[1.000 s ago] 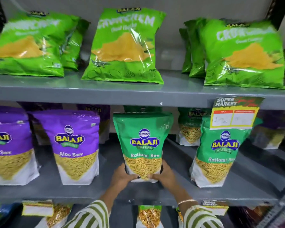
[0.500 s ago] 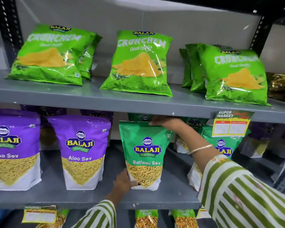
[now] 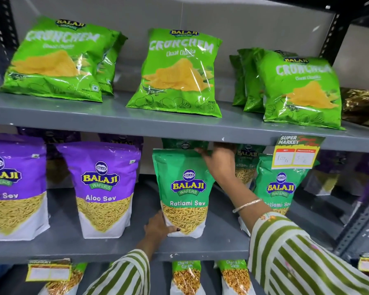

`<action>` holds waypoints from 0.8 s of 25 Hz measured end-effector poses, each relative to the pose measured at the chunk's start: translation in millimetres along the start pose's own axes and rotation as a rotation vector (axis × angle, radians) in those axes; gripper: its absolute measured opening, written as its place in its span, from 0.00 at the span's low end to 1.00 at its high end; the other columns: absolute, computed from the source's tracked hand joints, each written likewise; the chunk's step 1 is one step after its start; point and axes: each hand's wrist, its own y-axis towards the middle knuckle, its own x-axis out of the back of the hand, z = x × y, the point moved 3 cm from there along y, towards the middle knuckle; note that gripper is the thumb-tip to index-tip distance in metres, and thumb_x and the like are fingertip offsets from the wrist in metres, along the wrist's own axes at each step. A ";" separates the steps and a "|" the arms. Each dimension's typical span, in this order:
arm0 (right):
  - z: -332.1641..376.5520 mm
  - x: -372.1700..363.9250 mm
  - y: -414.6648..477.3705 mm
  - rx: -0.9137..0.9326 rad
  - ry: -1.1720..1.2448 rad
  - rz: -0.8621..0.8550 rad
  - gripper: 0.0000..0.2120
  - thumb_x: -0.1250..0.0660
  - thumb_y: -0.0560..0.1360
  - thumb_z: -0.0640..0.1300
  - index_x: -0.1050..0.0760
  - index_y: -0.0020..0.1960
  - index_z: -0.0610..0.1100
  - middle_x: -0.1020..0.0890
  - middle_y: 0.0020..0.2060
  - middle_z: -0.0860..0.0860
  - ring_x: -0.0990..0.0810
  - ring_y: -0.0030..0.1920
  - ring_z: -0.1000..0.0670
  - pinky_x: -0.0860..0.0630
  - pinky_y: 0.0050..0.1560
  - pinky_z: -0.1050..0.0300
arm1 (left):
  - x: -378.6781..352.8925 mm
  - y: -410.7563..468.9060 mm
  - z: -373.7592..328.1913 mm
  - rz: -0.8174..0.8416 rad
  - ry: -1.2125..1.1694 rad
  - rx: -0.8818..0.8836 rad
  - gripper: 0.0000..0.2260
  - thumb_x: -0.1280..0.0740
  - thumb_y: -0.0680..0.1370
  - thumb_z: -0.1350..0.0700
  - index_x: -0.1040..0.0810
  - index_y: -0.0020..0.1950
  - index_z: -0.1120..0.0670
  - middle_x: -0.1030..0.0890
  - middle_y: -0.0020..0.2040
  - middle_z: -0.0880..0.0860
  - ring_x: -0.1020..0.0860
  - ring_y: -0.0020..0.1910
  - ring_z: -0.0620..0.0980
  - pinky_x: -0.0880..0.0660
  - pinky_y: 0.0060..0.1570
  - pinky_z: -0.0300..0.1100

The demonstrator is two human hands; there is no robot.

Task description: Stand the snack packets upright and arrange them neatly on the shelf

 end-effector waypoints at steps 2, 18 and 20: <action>-28.2 -11.0 -17.8 -0.173 0.122 -0.022 0.30 0.30 0.67 0.58 0.28 0.54 0.33 0.21 0.49 0.38 0.22 0.51 0.41 0.26 0.55 0.48 | 0.4 1.4 0.0 0.000 -0.014 -0.014 0.29 0.24 0.64 0.51 0.28 0.63 0.53 0.21 0.63 0.55 0.25 0.64 0.56 0.30 0.66 0.54; -126.0 -121.5 -111.6 -0.445 0.476 0.594 0.38 0.22 0.63 0.43 0.37 0.65 0.35 0.26 0.65 0.40 0.29 0.66 0.43 0.31 0.59 0.55 | -15.0 1.7 -6.2 0.021 -0.101 -0.009 0.30 0.24 0.65 0.57 0.31 0.64 0.55 0.23 0.64 0.56 0.26 0.63 0.56 0.29 0.64 0.52; -116.4 -108.4 -111.8 -0.384 0.378 0.456 0.51 0.24 0.62 0.55 0.48 0.73 0.38 0.39 0.74 0.42 0.43 0.75 0.44 0.40 0.71 0.51 | -8.7 -7.1 -12.3 -0.084 -0.081 -0.051 0.35 0.24 0.64 0.53 0.36 0.68 0.55 0.27 0.68 0.56 0.29 0.66 0.56 0.31 0.66 0.54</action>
